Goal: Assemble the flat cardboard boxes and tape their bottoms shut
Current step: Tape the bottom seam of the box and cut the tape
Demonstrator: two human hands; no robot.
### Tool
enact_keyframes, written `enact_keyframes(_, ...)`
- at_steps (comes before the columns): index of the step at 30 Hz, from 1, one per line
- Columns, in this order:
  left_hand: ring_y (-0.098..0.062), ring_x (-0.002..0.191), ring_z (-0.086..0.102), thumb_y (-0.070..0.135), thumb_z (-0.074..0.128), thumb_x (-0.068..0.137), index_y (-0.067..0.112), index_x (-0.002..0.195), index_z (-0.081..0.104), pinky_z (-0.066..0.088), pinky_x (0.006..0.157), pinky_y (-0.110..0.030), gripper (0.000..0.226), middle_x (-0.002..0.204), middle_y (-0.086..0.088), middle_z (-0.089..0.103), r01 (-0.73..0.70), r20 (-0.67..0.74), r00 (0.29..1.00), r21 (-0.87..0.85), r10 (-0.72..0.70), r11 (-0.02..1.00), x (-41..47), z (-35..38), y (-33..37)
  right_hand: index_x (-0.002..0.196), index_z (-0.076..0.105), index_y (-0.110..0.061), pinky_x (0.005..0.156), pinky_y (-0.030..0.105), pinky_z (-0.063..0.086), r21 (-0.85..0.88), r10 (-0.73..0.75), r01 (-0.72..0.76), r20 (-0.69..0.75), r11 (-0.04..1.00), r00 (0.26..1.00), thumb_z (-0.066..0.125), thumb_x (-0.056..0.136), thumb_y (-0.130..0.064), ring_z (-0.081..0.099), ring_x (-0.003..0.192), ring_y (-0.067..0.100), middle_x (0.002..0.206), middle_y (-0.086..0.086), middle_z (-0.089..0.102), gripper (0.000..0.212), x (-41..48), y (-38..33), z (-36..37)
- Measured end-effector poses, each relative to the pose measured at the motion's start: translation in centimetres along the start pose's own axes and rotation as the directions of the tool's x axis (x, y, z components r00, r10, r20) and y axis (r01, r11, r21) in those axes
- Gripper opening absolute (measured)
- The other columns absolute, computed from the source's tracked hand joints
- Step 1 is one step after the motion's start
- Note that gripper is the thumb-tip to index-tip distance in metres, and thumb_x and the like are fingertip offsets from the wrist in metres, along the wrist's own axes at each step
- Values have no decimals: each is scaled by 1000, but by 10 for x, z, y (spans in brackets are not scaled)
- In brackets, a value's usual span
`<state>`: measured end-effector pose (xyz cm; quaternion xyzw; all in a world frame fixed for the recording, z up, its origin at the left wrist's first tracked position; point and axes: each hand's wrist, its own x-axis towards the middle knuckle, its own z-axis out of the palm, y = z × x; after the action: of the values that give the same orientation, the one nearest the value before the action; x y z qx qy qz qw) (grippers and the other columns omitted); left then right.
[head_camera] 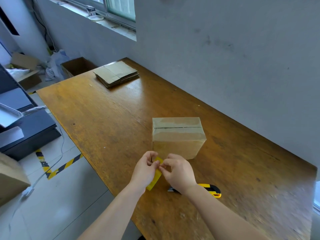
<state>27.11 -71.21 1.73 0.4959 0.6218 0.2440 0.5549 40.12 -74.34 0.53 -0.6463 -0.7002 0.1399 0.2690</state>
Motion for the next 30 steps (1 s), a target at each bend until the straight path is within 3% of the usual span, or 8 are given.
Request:
enact_keyframes(5, -9, 75, 52, 28, 57, 97, 33, 109, 60, 42, 64, -26, 13, 81, 13, 52, -244, -8, 964, 388, 267, 889, 1, -12, -7, 81, 76, -22, 51, 35, 51, -70, -100, 100, 3, 993, 995, 63, 84, -33, 55, 66, 17, 68, -6, 62, 17, -4, 2, -2)
enact_keyframes(9, -14, 92, 61, 31, 57, 96, 32, 118, 56, 43, 92, -32, 22, 99, 13, 65, -357, 32, 889, 671, 456, 649, -2, -11, -17, 86, 74, -17, 49, 33, 52, -76, -62, 48, -205, 996, 977, 63, 81, -24, 60, 67, 17, 71, -5, 65, 13, 2, 1, -7)
enact_keyframes(14, -10, 89, 58, 33, 66, 90, 31, 99, 51, 38, 103, -33, 18, 93, 14, 62, -374, 221, 911, 801, 349, 468, -1, -14, -42, 83, 73, -10, 58, 31, 50, -119, -79, 39, -353, 992, 932, 72, 79, -10, 58, 79, 20, 82, 2, 63, 4, 21, 13, -27)
enact_keyframes(19, -11, 80, 57, 44, 78, 78, 26, 94, 52, 41, 73, -21, 35, 89, 8, 62, -376, 366, 922, 759, 129, 531, 8, -20, -38, 99, 73, -12, 79, 41, 52, -156, 27, -105, -434, 982, 901, 74, 81, -17, 57, 99, 26, 104, 8, 62, 18, 34, 29, -41)
enact_keyframes(21, -11, 82, 58, 54, 79, 70, 26, 95, 56, 45, 65, -22, 44, 92, 8, 60, -347, 385, 922, 762, 47, 547, 14, -21, -24, 109, 71, -13, 89, 45, 49, -162, 87, -170, -424, 972, 901, 74, 82, -22, 54, 111, 28, 117, 10, 60, 28, 38, 33, -47)
enact_keyframes(23, -14, 85, 57, 55, 75, 75, 24, 96, 58, 47, 66, -25, 41, 97, 8, 53, -315, 192, 946, 728, 260, 609, 18, -20, -7, 120, 66, -16, 99, 48, 43, -135, 166, -235, -391, 963, 905, 72, 83, -28, 48, 123, 29, 130, 10, 56, 39, 41, 35, -52)
enact_keyframes(26, -19, 97, 55, 44, 70, 83, 15, 111, 56, 53, 74, -27, 43, 111, -3, 49, -488, -188, 665, 623, 723, 611, 25, -18, 27, 141, 48, -25, 112, 47, 32, -114, 292, -329, -257, 937, 921, 65, 88, -39, 29, 141, 26, 153, 6, 35, 57, 48, 37, -63)
enact_keyframes(30, -26, 150, -3, 60, 58, 86, 22, 155, 4, 10, 118, -45, 96, 163, -9, -9, -454, 201, 774, 837, 601, 305, 57, -8, 57, 155, 12, -32, 119, 45, 17, -250, 355, -336, 36, 908, 934, 41, 92, -65, -8, 150, 22, 164, 2, -7, 77, 59, 42, -67)
